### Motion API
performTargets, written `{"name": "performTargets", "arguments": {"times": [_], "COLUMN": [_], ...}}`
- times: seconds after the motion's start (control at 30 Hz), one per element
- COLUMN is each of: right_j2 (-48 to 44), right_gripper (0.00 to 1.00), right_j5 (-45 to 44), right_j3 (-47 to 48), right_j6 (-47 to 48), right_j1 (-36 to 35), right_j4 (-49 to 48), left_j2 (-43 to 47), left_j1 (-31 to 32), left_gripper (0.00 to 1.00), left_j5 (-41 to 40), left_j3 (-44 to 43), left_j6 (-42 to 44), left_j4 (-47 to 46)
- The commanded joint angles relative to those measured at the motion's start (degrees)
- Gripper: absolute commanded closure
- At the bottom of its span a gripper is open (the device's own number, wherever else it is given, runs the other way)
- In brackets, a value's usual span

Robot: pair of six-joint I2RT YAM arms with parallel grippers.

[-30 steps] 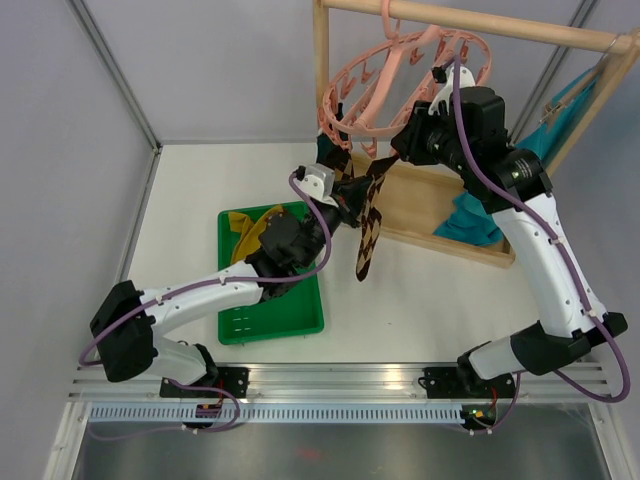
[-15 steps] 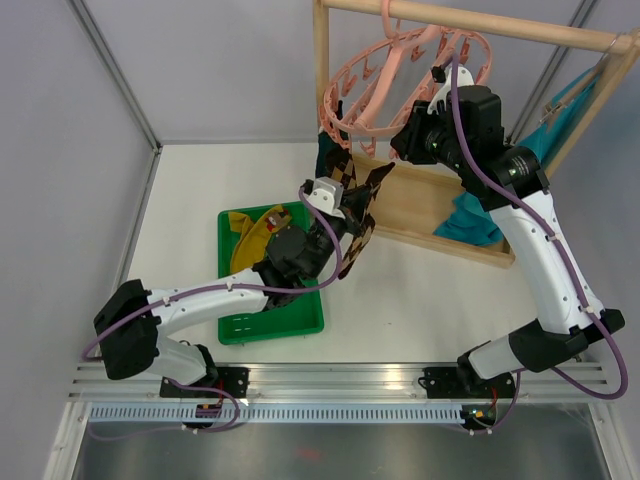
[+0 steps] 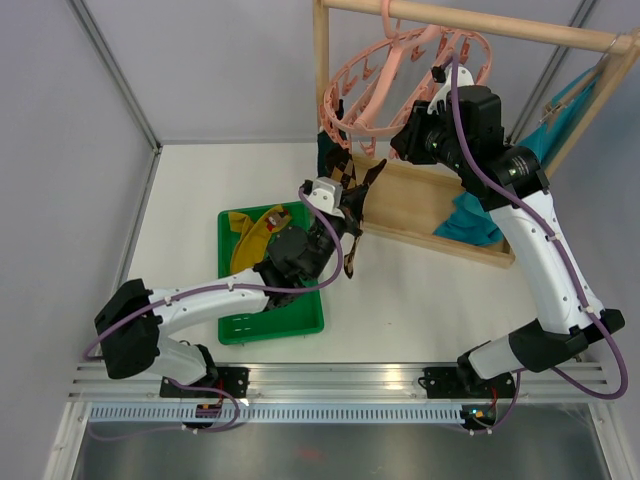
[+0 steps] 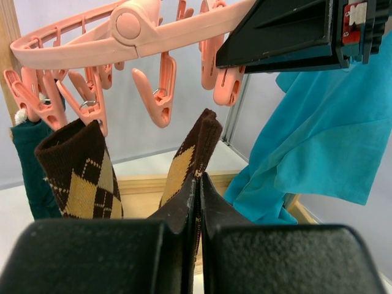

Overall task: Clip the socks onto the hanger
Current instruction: Clamp the sock onto the hanger.

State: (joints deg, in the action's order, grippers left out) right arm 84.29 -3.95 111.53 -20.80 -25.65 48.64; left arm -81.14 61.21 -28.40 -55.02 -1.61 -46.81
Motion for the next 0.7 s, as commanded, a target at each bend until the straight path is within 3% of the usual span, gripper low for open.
{"name": "performTargets", "arguments": {"times": [0.0,0.67], "right_j2": [0.2,0.0], "right_gripper": [1.0,1.0], "right_j5": [-1.9,-1.6], "right_j3": [2.4,1.8], "right_j6": [-1.6,-1.3], "right_j1": [0.2,0.2], "right_j4": [-5.2,-5.3], "left_j2": [-0.9,-3.1], "left_j1": [0.1,0.1], "left_gripper": [0.98,0.98], "left_j5": [0.5,2.9], "left_j3": [-3.3,-7.3], "left_j6": [0.4,0.8], "left_j4": [-1.7,-0.4]}}
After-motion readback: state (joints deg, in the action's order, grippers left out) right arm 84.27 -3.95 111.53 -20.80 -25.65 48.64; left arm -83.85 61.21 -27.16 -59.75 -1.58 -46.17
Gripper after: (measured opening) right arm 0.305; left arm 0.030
